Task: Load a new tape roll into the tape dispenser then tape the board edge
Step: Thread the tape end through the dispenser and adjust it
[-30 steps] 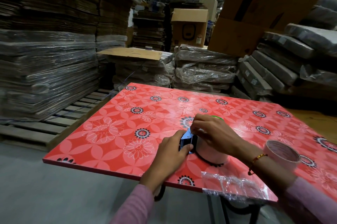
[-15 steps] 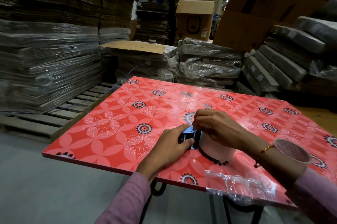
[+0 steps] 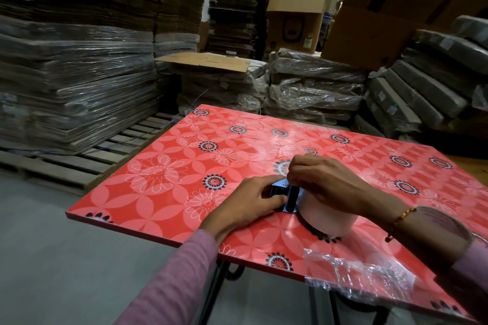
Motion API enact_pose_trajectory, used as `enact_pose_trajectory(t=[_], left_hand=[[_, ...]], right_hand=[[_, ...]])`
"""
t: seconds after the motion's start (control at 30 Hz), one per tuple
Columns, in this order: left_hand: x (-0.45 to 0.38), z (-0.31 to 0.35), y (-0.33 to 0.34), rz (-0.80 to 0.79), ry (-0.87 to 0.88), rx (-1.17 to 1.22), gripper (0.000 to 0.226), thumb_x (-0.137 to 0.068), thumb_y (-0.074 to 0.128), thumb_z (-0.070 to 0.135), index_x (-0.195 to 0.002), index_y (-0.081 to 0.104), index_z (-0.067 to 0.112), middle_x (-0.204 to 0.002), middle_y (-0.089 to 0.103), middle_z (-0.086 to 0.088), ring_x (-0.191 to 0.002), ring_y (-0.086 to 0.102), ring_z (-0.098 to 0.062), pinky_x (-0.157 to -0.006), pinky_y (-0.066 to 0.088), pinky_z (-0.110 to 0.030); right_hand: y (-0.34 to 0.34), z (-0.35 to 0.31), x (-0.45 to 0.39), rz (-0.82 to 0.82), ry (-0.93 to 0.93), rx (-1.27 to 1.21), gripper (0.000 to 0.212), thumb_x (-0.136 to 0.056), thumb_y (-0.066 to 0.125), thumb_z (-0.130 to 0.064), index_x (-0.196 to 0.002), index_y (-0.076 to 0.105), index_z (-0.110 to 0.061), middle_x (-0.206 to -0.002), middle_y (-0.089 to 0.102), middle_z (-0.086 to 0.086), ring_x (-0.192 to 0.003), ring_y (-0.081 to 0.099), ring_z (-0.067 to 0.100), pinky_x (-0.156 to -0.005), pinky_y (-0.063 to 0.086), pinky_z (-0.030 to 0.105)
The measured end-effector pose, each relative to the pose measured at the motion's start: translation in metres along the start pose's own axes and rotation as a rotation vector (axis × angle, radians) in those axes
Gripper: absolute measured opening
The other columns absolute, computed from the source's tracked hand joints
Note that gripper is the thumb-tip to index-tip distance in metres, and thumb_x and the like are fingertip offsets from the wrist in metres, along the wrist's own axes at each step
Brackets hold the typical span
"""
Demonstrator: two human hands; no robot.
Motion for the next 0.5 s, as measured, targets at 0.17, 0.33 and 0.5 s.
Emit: enact_pose_trajectory(t=[0.17,0.33,0.5], left_hand=[[-0.0002,0.0013,0.0002,0.005,0.018,-0.009,0.033,-0.088,0.062,0.031,-0.121,0.066,0.028,-0.103,0.073,-0.002,-0.094,0.066,-0.02,-0.085,0.051,-0.045],[-0.0017,-0.0012,0.0022,0.006,0.015,-0.023,0.038,-0.086,0.061,0.034,-0.124,0.064,0.029,-0.105,0.074,-0.002,-0.095,0.067,-0.021,-0.085,0.051,-0.046],[-0.0008,-0.0008,0.0029,0.003,0.015,-0.021,0.037,-0.088,0.061,0.032,-0.124,0.063,0.031,-0.104,0.073,-0.002,-0.092,0.067,-0.021,-0.084,0.052,-0.047]], right_hand=[[0.0002,-0.002,0.0006,-0.004,-0.042,0.012,0.015,-0.101,0.052,-0.012,-0.092,0.064,-0.014,-0.096,0.06,0.001,-0.083,0.058,0.025,-0.067,0.049,0.041],[0.0022,-0.0043,0.0022,-0.02,-0.071,0.064,0.011,-0.098,0.059,-0.005,-0.095,0.064,-0.014,-0.1,0.061,0.001,-0.086,0.059,0.024,-0.069,0.05,0.04],[0.0004,-0.0043,0.0029,-0.005,-0.057,0.046,0.014,-0.103,0.052,-0.015,-0.096,0.064,-0.013,-0.099,0.06,0.001,-0.084,0.059,0.024,-0.068,0.048,0.038]])
Point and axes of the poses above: each hand's wrist, its own x-axis away from the middle knuckle, its own y-axis out of the palm, z = x × y, the point moved 8 cm from there along -x, towards the middle knuckle
